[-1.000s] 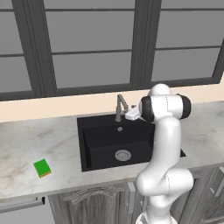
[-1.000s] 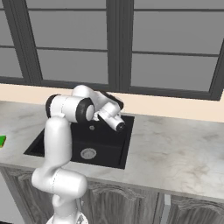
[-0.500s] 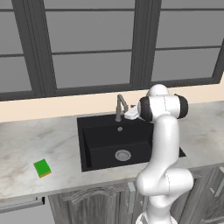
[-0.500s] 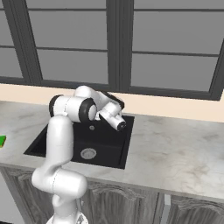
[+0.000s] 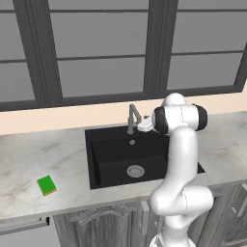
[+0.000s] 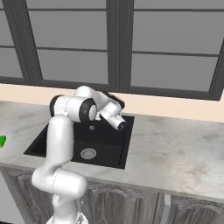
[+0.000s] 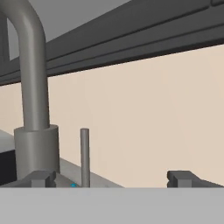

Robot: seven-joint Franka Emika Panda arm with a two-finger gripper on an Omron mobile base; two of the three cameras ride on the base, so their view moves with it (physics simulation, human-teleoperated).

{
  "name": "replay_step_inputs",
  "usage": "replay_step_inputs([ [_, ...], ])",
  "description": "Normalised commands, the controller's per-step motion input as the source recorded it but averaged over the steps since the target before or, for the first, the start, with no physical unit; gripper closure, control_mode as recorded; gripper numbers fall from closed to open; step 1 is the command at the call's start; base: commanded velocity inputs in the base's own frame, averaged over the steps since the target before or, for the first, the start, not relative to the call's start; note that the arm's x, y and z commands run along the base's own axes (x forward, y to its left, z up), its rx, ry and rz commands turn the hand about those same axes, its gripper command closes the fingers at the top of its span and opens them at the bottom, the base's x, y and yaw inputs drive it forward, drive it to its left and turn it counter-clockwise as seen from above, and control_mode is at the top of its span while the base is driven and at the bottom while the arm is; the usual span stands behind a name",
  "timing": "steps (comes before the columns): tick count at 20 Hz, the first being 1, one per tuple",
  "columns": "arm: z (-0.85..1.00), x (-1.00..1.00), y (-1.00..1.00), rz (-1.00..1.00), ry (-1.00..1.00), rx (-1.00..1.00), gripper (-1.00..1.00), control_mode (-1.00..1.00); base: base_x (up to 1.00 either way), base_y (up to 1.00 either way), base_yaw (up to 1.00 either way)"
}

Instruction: Soak the sponge with water for a few seconds and then drop it inside the sink.

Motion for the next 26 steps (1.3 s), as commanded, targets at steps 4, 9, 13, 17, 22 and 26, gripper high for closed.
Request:
replay_step_inputs([
  [4, -0.17, 0.26, 0.00, -0.02, 0.00, 0.00, -1.00, -1.00, 0.00, 0.00, 0.00],
  [9, -0.18, 0.26, 0.00, -0.05, 0.00, 0.00, -1.00, -1.00, 0.00, 0.00, 0.00],
  [13, -0.18, 0.28, 0.00, -0.07, -0.01, 0.00, -1.00, -1.00, 0.00, 0.00, 0.00],
  [17, -0.14, 0.24, 0.00, -0.08, 0.00, 0.00, -1.00, -1.00, 0.00, 0.00, 0.00],
  [22, -0.09, 0.16, 0.00, -0.08, -0.01, 0.00, -1.00, -1.00, 0.00, 0.00, 0.00],
  [26, -0.03, 0.12, -0.01, -0.09, -0.03, 0.00, -1.00, -1.00, 0.00, 0.00, 0.00],
])
